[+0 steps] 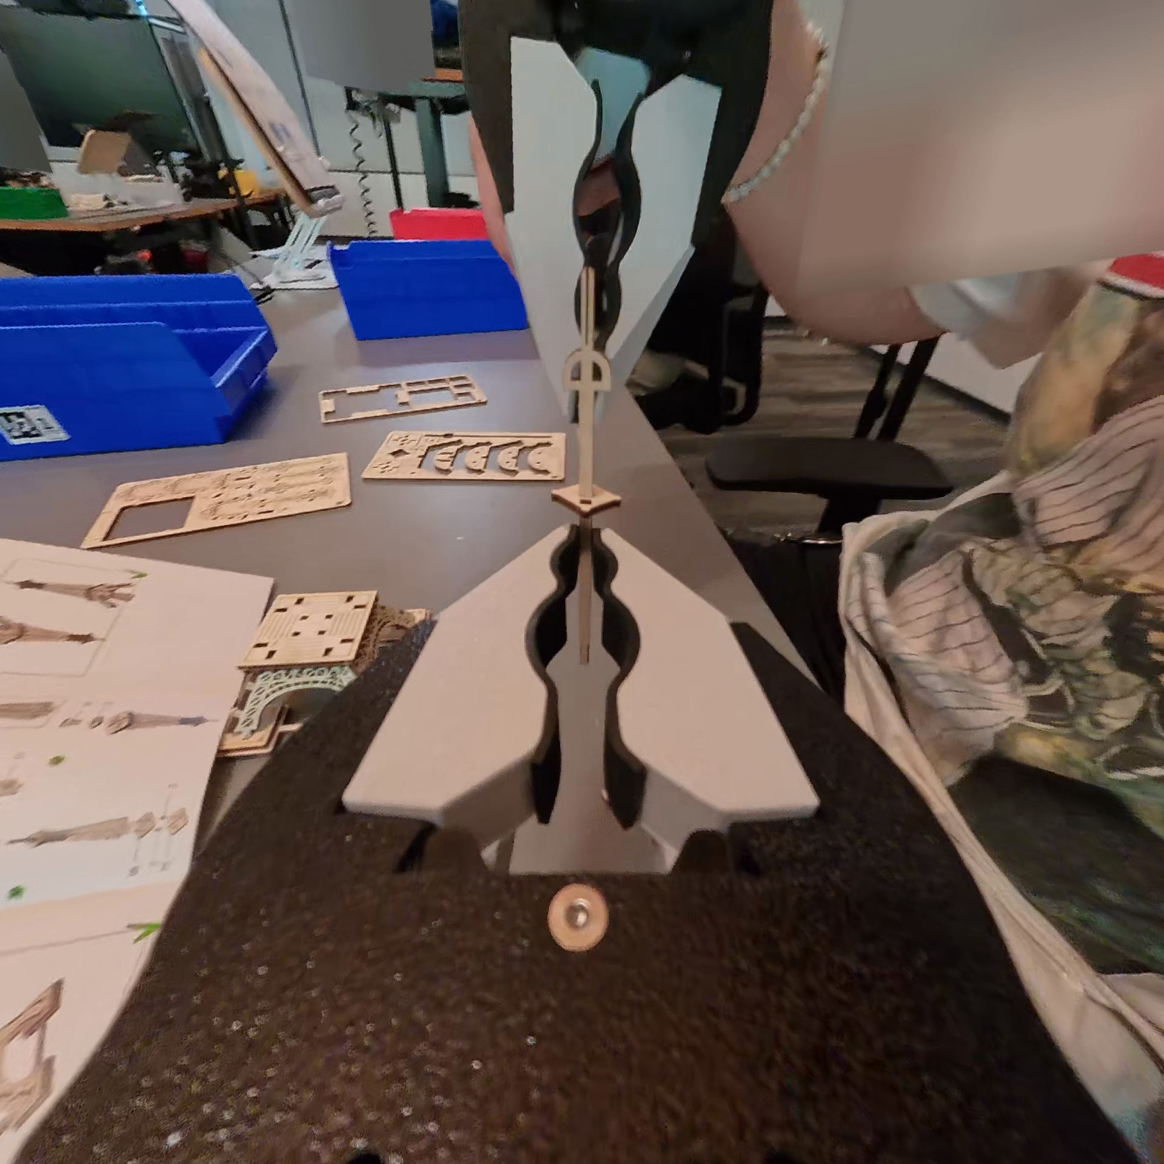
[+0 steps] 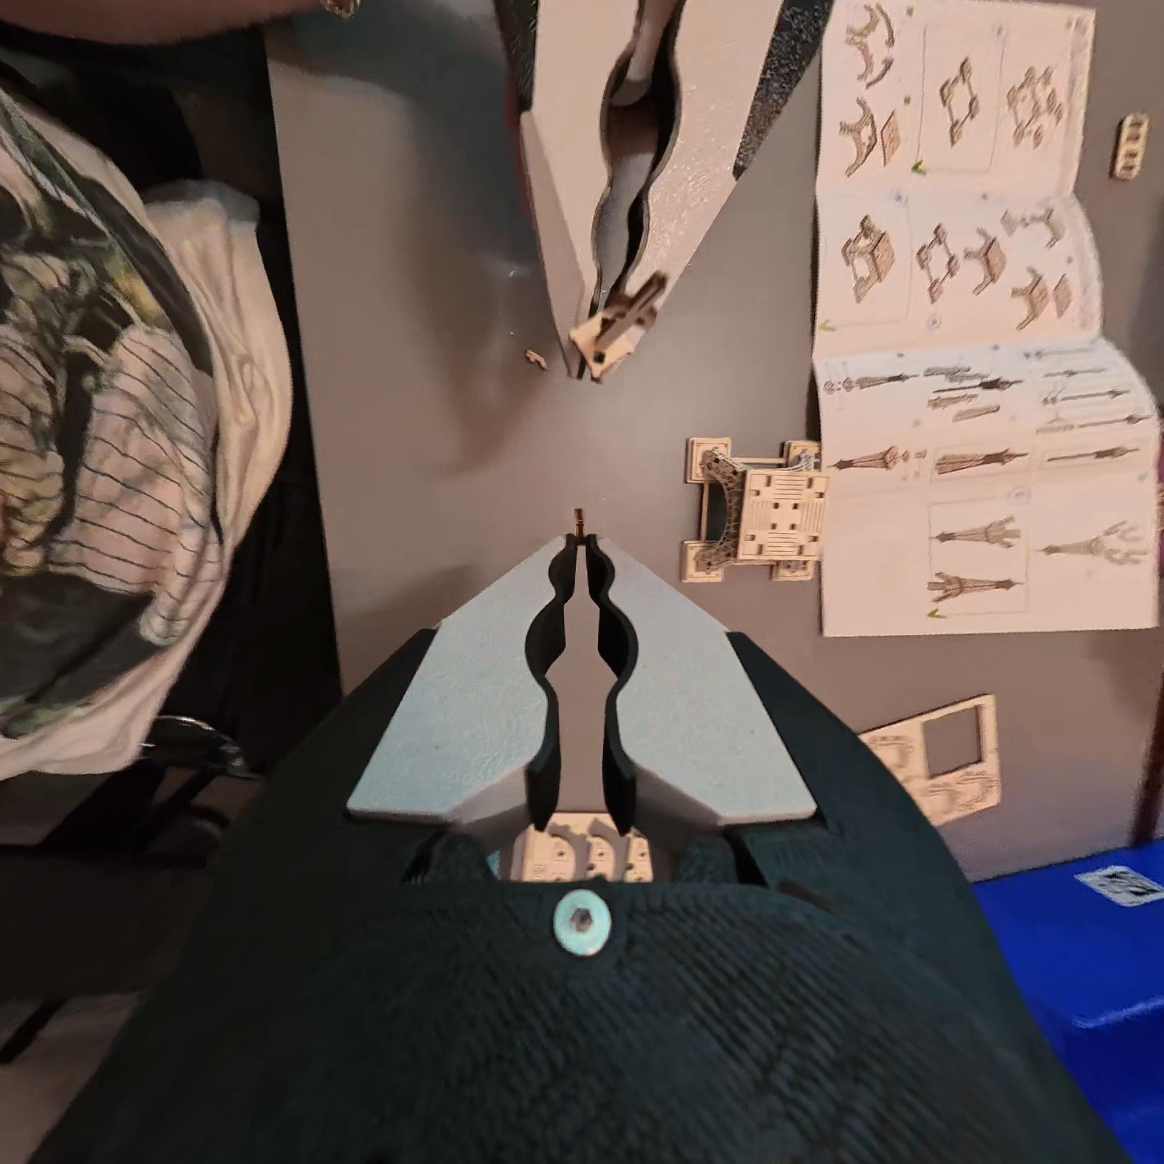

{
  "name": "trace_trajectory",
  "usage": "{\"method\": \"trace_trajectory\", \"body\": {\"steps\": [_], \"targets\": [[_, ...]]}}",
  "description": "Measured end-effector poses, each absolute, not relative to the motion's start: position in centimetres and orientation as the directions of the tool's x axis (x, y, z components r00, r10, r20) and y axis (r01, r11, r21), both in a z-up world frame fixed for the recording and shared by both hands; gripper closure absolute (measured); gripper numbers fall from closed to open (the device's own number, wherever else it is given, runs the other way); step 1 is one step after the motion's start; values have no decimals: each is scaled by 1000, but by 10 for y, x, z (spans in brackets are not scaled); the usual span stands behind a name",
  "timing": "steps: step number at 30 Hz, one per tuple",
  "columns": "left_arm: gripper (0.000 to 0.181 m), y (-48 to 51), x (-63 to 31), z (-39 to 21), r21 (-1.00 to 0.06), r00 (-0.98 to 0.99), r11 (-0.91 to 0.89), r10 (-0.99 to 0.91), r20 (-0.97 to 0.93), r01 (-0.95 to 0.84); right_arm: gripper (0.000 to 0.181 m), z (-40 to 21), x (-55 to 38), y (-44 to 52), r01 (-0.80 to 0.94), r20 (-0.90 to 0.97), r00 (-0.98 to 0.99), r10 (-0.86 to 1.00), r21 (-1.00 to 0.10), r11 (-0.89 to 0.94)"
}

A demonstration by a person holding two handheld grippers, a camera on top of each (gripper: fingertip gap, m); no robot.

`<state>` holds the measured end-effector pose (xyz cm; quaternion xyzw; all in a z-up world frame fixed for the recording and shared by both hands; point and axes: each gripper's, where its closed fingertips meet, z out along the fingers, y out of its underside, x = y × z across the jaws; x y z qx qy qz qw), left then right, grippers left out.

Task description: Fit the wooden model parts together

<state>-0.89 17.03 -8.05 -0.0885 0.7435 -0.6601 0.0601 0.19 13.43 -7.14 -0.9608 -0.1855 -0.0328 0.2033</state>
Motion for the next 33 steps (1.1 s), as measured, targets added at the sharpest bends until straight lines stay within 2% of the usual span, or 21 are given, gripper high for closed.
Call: {"method": "trace_trajectory", "body": {"steps": [1,6,10,15,19,22,27,31,33], "targets": [[181,170,-7,-81,-991,-974,125,-226,23,-52,181,-72,0,136,327,91,944,317,-381,-865],[181,170,1,-92,-972,-958,225,-286,1,-68,181,-76,7,152,202,1,975,222,-419,-885],[181,168,4,-96,-969,-954,228,-299,22,-94,181,-78,2,162,136,-117,970,213,-462,-876],[181,169,6,-98,-968,-952,231,-306,27,-102,181,-79,3,162,106,-178,963,202,-440,-892],[181,174,7,-98,-967,-948,233,-316,29,-107,181,-106,18,143,92,-136,979,149,-355,-930],[181,177,6,-97,-969,-950,217,-309,44,-115,181,-149,0,118,69,-282,948,145,-261,-963],[181,174,2,-95,-974,-958,171,-271,97,-148,181,-173,-35,101,-36,-610,786,100,-206,-978],[181,174,2,-99,-970,-957,189,-274,97,-152,178,-183,-33,101,-115,-701,712,45,-180,-977],[181,175,3,-98,-971,-956,183,-276,98,-153,174,-192,-27,101,-125,-681,732,21,-166,-978]]}}
